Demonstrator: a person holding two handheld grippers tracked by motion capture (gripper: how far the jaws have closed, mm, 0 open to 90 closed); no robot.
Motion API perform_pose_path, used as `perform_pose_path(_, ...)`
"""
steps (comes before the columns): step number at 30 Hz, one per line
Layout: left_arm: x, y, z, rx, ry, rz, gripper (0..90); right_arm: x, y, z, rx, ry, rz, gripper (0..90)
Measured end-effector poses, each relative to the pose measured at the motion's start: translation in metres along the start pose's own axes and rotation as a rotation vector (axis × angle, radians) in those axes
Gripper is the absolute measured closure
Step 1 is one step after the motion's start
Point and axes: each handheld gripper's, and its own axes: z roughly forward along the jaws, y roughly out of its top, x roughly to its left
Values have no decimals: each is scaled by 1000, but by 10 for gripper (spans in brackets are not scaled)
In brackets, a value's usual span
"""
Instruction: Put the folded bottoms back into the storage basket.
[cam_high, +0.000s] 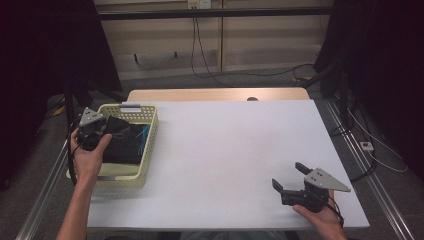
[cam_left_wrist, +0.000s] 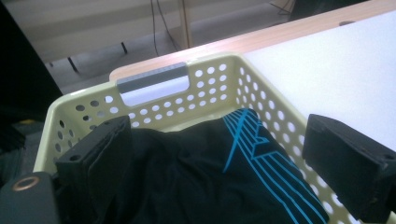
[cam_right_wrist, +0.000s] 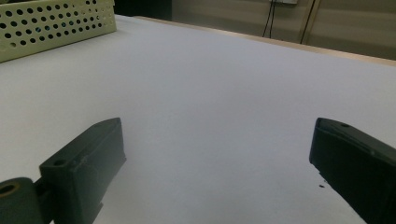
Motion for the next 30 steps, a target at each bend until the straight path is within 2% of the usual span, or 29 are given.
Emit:
perform_pose_path(9, -4, -8, -19, -9, 15, 16, 90, 0, 1, -1, -3, -12, 4, 30)
perform_pose_path(11, -3, -10, -24, -17, 29, 7, 91, 0, 1, -1, -4, -12, 3, 31)
perform_pose_path(14, -1, -14, -29, -21, 20, -25, 96, 2, 1, -2, -2, -11, 2, 31)
perform_pose_path(19, -1, -23, -38, -36, 34, -52, 96, 1, 1, -2, -5, -14, 0, 31)
perform_pose_path(25, -8, -32, -51, -24, 55, -33, 95, 3, 2, 0, -3, -3, -2, 31)
perform_pose_path(30, -15, -37, -64, -44, 59, -27, 91, 3, 2, 0, -6, -1, -4, 31)
